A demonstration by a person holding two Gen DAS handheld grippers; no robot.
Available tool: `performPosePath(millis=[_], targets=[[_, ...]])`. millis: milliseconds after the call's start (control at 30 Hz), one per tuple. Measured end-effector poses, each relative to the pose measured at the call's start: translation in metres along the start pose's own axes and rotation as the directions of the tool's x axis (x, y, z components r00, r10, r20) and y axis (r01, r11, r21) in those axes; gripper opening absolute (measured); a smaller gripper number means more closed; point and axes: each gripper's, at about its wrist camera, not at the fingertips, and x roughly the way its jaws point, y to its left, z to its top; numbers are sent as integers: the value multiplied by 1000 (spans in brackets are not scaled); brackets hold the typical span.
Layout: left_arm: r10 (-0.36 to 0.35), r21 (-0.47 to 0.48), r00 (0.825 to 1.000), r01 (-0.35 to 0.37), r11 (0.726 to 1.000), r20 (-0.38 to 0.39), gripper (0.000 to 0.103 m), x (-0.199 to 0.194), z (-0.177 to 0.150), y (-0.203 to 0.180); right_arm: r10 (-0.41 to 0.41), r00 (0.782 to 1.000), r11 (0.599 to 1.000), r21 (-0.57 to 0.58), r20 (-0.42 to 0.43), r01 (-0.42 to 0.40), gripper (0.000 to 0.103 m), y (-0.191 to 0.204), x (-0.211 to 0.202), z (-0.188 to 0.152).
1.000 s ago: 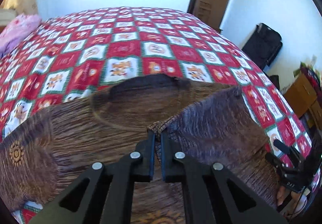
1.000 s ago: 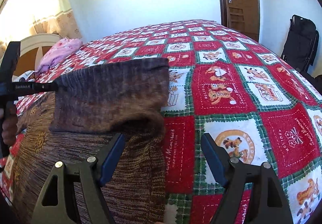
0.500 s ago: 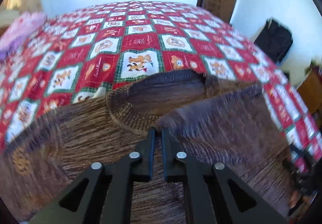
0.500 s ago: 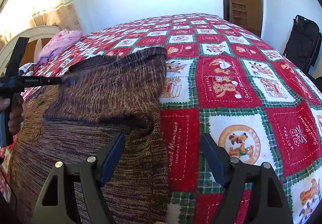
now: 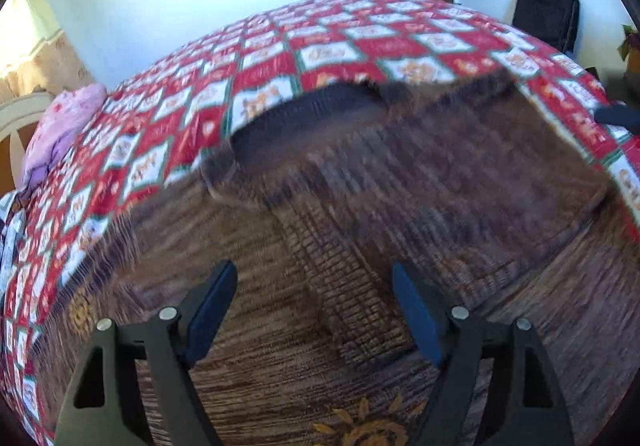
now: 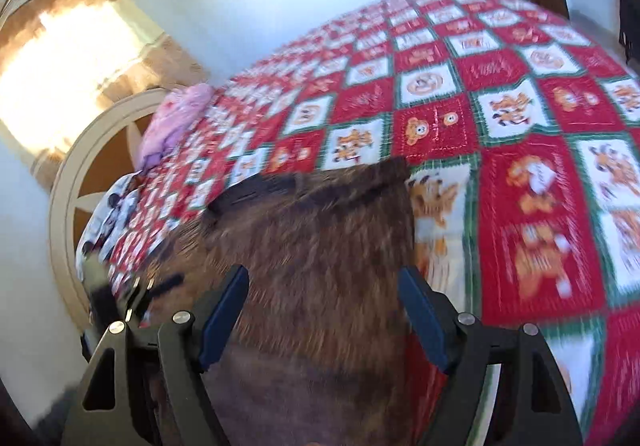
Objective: Fold small clothes
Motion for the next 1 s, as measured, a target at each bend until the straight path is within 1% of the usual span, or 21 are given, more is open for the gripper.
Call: performPosePath(millis=[100,167,233,333,367,433,500,567,600,633,667,733,767,800,833,900,933,967,1000], targets=[[-6,-35,1000,6,999,14,91,3,-4,9,30,999,995,98,-45,-26,78,-24,37,24],[-29,-67,999,30,997,17,92,6,-7,15,41,998,991,129,-42,-35,78,-30,55,37],[-38,-90,999,40,995,22,93,8,-10,19,45,998,991,130,-34,-40,78,-32,69,55],[-22,-80,999,25,996,31,93,7,-10,14,108,994,977,184,11,-108,78,-34,79,80],[-16,-76,999,19,997,34,93,7,-10,11,136,990,969,201,40,-141,78,-33,78,88],[-14,-75,999,17,997,39,93,5,-12,9,152,986,967,195,71,-164,78,-29,74,95],[-27,-89,999,30,996,36,94,7,-12,12,131,989,975,173,69,-141,78,-23,70,95],[-36,-101,999,39,994,35,94,7,-13,13,49,997,991,119,60,-56,78,-17,59,85],[-37,-104,999,41,994,37,94,7,-13,13,38,997,995,87,62,-43,78,-14,54,80],[-31,-101,999,35,994,41,94,6,-13,12,43,997,998,50,59,-46,78,-9,48,74],[-24,-96,999,28,995,43,94,6,-14,11,52,998,999,-4,37,-52,78,-1,45,66],[-2,-84,999,6,996,45,96,5,-14,8,68,998,996,-49,2,-68,78,7,45,58],[10,-80,999,-6,997,48,96,5,-14,7,90,996,995,-46,-29,-91,78,10,51,56],[13,-78,999,-9,997,50,96,4,-14,6,93,995,995,-38,-46,-95,78,10,57,56],[15,-76,999,-11,997,51,96,4,-14,6,79,995,996,-26,-53,-80,78,10,64,57],[9,-85,999,-4,996,51,98,4,-14,8,38,996,999,4,-83,-38,78,3,85,60],[8,-93,999,-3,996,51,99,3,-15,9,-24,996,1000,3,-87,24,78,-2,97,64],[8,-99,999,-3,995,52,101,3,-16,10,-121,991,993,-2,-59,121,78,-6,103,65],[9,-109,999,-3,994,52,102,2,-16,11,-129,991,992,2,-38,129,78,-8,103,66]])
